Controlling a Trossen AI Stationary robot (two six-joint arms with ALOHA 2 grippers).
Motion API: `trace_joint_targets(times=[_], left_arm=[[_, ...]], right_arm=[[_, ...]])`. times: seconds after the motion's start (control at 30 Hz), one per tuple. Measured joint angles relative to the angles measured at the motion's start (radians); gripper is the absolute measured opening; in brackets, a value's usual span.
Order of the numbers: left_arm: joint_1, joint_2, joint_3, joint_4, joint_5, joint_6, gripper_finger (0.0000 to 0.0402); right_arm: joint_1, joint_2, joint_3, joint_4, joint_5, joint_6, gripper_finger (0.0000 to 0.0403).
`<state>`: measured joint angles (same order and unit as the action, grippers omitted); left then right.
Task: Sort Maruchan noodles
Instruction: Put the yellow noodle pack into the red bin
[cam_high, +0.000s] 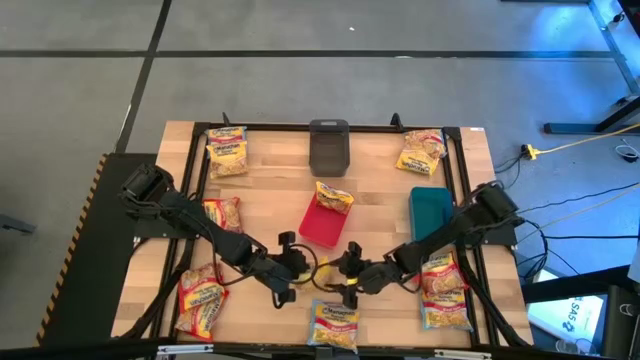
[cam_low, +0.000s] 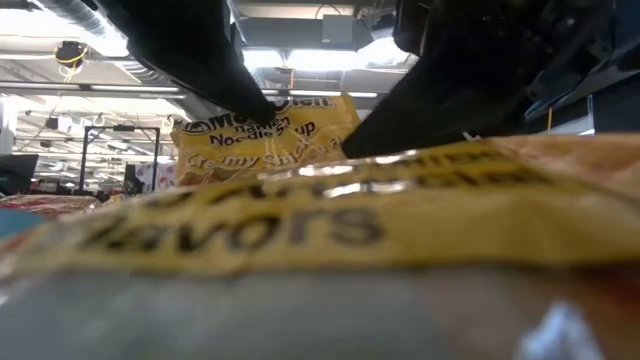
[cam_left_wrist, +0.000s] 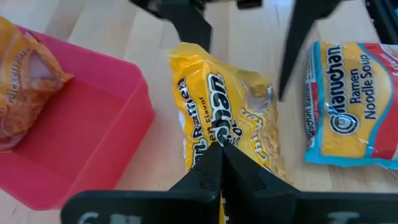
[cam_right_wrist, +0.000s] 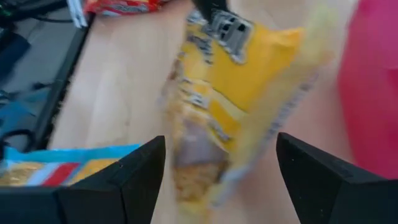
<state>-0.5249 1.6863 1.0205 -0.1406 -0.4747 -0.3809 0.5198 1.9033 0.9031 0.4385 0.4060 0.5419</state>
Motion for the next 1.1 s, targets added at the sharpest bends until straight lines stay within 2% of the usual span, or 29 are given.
trace_joint_targets(times=[0.43,0.53,0.67,0.77,0.83,1.1], left_arm=[[-0.001,0.000,0.000,0.091,-0.012,0.078,0.0000],[-0.001,0.000,0.000,0.091,-0.012,0.078,0.0000],[-0.001,0.000,0.000,0.093,0.010,0.078,0.0003],[0.004,-0.003,0.001,0.096,0.020,0.061,0.0026],[0.010,-0.021,0.001,0.080,0.028,0.054,0.0050],[0.050,-0.132,0.002,0.012,0.082,0.047,0.0144]], right_arm=[[-0.049,0.012,0.000,0.093,-0.050,-0.078,0.0268],[-0.049,0.012,0.000,0.090,-0.059,-0.098,0.0236],[-0.049,0.012,0.000,0.082,-0.060,-0.132,0.0160],[-0.049,0.012,0.000,0.081,-0.059,-0.168,0.0104],[-0.049,0.010,0.000,0.082,-0.059,-0.200,0.0085],[-0.049,-0.003,0.000,0.056,-0.059,-0.237,0.0094]])
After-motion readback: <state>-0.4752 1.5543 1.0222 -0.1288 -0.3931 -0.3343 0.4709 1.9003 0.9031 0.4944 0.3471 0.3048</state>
